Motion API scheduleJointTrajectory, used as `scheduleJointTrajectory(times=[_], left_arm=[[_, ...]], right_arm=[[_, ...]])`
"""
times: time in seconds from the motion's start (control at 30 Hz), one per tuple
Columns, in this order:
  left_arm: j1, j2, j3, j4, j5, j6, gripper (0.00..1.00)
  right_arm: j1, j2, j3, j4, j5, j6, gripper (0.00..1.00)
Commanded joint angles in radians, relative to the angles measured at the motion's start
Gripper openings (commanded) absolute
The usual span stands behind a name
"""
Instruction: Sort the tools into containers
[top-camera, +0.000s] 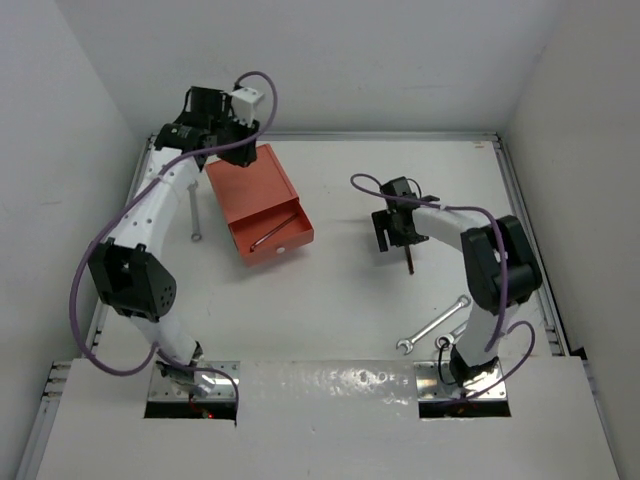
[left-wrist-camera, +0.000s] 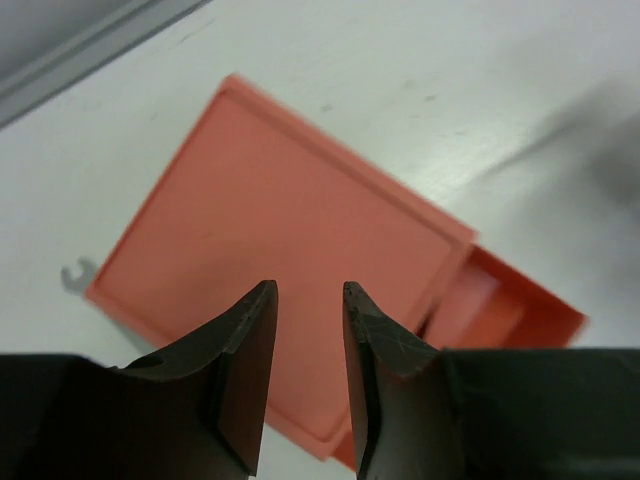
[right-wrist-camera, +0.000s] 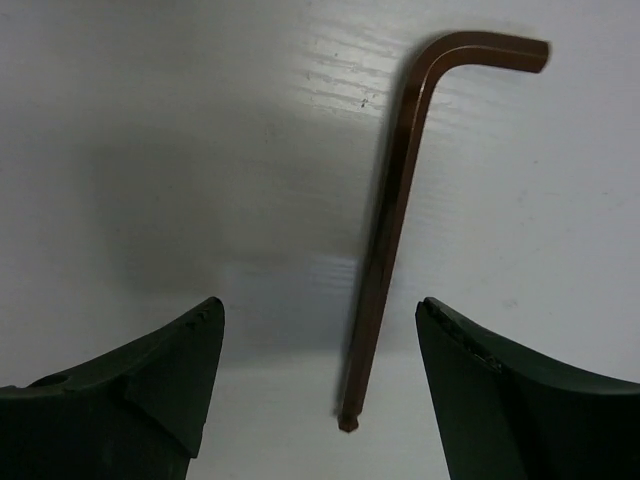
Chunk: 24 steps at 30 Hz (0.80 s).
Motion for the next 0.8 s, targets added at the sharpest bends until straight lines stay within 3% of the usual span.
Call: scheduleJointTrajectory(times=[0.0, 0.1, 0.2, 0.23, 0.27, 0.3, 0.37, 0.57, 0.77], left_arm=[[0.085, 0.057, 0.016, 0.035, -0.043, -0.061, 0.3], [0.096, 0.048, -0.036, 0.099, -0.097, -0.032, 0.29], [0.096, 0.047, -0.065, 0.127, -0.108, -0.04, 0.29], [0.096, 0.052, -0.073, 0.127, -0.111, -0.043, 0.29], [0.096, 0.058, -0.079, 0.136, -0.114, -0.043, 0.29], [0.096, 0.06, -0.102, 0.144, -0.124, -0.041, 0.29], [0.096, 0.06, -0.129, 0.168, -0.135, -0.04, 0.29], [0.111, 0.074, -0.176, 0.196, -0.134, -0.05, 0.29], [0.119, 0.083, -0.174, 0.213, -0.126, -0.061, 0.29]], right_arm=[[-0.03, 0.074, 0.046, -0.032, -0.019, -0.033, 0.76], [-0.035, 0.144, 0.057, 0.01, -0.088, -0.071, 0.71], [-0.035, 0.193, 0.068, 0.013, -0.099, -0.076, 0.55], [-0.036, 0.21, 0.062, 0.015, -0.103, -0.071, 0.47], [-0.036, 0.213, 0.056, 0.018, -0.114, -0.071, 0.25], [-0.036, 0.207, 0.039, 0.03, -0.137, -0.073, 0.14], [-0.035, 0.192, 0.022, 0.041, -0.142, -0.084, 0.0], [-0.033, 0.008, -0.027, 0.094, -0.264, -0.198, 0.0], [0.003, -0.219, 0.014, 0.209, -0.333, -0.191, 0.0]])
